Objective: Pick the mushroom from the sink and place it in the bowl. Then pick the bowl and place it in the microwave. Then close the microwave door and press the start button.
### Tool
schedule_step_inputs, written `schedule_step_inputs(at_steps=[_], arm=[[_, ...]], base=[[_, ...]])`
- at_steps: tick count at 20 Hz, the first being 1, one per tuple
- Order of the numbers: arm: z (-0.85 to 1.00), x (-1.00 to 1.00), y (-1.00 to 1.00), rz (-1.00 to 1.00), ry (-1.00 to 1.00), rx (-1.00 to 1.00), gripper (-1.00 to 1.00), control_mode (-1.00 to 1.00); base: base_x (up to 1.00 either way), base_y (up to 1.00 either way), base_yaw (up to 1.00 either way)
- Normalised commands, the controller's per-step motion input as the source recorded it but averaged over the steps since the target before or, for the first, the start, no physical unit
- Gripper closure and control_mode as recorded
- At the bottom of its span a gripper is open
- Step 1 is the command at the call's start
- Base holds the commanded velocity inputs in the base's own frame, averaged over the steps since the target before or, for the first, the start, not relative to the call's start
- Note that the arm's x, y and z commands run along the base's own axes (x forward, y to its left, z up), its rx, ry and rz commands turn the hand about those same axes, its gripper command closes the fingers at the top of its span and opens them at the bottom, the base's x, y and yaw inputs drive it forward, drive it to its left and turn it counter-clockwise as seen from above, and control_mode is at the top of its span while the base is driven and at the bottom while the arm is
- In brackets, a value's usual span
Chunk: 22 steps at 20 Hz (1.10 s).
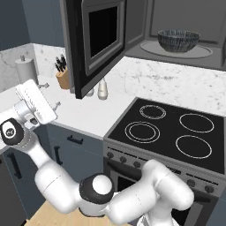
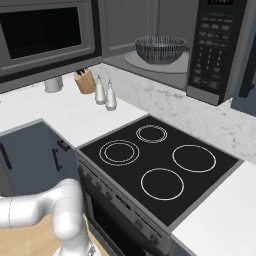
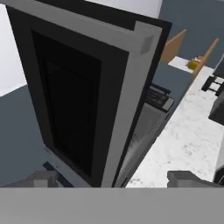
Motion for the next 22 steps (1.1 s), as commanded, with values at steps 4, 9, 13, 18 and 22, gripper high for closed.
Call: schedule_step_inputs(at_steps=[4,9,13,18,22], arm=[[0.24,-0.15,-0.39,-0.07,-0.23,0.0,-1.0,-1.0],[0.25,-0.03,-0.66,-0.1,-0.16,0.0,-1.0,-1.0],[0.29,-0.16,-0.78,-0.08,-0.15,0.0,-1.0,-1.0],[0.35,-0.36,-0.84,-0.06,-0.11,0.0,-1.0,-1.0],[0.41,-0.48,-0.87,-0.05,-0.05,0.0,-1.0,-1.0]], base=[[0.0,0.0,0.0],[0.0,0.0,0.0],[0.0,0.0,0.0],[0.0,0.0,0.0],[0.0,0.0,0.0]])
